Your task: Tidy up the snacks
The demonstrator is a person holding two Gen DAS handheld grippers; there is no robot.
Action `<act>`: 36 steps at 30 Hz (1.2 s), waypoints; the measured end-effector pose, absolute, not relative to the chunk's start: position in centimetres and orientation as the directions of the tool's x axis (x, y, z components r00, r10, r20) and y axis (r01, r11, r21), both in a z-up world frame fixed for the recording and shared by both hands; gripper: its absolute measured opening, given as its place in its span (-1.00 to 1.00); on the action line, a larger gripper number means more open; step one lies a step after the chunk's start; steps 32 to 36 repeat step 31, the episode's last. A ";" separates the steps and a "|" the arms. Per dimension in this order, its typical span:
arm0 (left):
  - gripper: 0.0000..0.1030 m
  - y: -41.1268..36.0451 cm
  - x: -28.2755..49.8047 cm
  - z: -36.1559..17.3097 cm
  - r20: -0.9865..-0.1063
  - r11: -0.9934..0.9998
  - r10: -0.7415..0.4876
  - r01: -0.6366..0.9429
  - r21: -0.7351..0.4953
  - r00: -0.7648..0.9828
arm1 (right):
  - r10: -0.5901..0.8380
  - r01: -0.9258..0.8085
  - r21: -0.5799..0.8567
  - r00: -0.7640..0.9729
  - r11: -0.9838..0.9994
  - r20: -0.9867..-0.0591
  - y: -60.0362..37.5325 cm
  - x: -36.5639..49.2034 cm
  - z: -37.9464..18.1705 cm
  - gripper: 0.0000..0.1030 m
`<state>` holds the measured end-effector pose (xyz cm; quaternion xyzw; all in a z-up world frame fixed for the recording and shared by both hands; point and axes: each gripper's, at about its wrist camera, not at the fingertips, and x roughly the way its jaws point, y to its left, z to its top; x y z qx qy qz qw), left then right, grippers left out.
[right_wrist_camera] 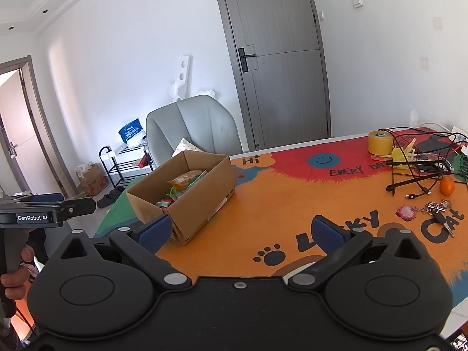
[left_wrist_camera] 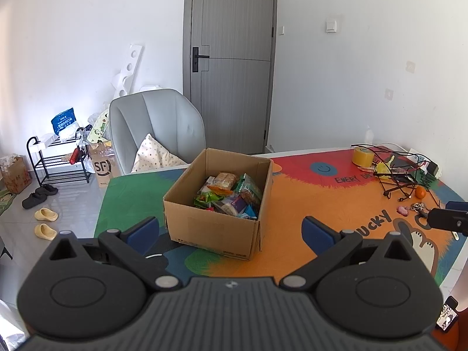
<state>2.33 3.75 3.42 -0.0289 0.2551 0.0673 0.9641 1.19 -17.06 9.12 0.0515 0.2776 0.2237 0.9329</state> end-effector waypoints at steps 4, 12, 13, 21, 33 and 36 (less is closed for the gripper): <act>1.00 3.7 2.3 3.4 -0.495 0.989 0.114 -0.144 -0.022 0.861 | 0.447 -0.389 0.221 0.746 0.894 -0.494 -17.1 1.2 9.1 1.00; 1.00 3.7 2.4 3.4 -0.495 0.989 0.116 -0.145 -0.022 0.861 | 0.446 -0.389 0.220 0.745 0.895 -0.497 -17.0 1.2 9.1 1.00; 1.00 3.8 2.4 3.4 -0.494 0.989 0.115 -0.145 -0.022 0.862 | 0.446 -0.389 0.220 0.745 0.895 -0.497 -17.0 1.2 9.1 1.00; 1.00 3.8 2.3 3.3 -0.494 0.989 0.116 -0.145 -0.021 0.862 | 0.445 -0.392 0.214 0.742 0.895 -0.502 -16.9 1.3 8.8 1.00; 1.00 3.7 2.3 3.3 -0.488 0.990 0.112 -0.140 -0.021 0.865 | 0.443 -0.387 0.218 0.742 0.896 -0.503 -17.1 1.4 8.5 1.00; 1.00 3.7 2.3 3.3 -0.488 0.990 0.112 -0.140 -0.021 0.865 | 0.443 -0.387 0.218 0.742 0.896 -0.503 -17.1 1.4 8.5 1.00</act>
